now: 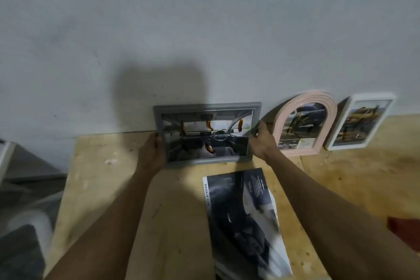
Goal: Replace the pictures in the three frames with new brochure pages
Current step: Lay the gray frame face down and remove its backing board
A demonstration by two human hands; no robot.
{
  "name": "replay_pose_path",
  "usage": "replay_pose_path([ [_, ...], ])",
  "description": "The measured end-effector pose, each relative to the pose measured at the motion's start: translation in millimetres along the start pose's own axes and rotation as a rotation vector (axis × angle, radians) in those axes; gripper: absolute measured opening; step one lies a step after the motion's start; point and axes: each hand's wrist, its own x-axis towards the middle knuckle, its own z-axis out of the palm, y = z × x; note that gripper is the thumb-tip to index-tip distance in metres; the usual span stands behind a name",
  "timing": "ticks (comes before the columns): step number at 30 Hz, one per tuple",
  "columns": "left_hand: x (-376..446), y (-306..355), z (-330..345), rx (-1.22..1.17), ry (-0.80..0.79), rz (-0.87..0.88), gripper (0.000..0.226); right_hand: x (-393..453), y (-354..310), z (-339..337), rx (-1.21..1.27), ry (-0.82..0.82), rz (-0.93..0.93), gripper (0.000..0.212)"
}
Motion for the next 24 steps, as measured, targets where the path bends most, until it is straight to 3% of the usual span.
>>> replay_pose_path([
  [8,-13.2,5.8,-0.2,-0.094,0.128,-0.048,0.034,-13.8,3.8,-4.2,0.072,0.035,-0.060,0.047],
  [15,-67.8,35.5,-9.2,-0.229,0.272,-0.121,0.037,-53.9,22.8,-39.9,0.316,0.053,-0.114,0.040],
  [24,-199.5,110.3,49.9,-0.614,0.278,-0.246,0.020,-131.8,142.9,-136.7,0.563,0.171,-0.105,0.022],
])
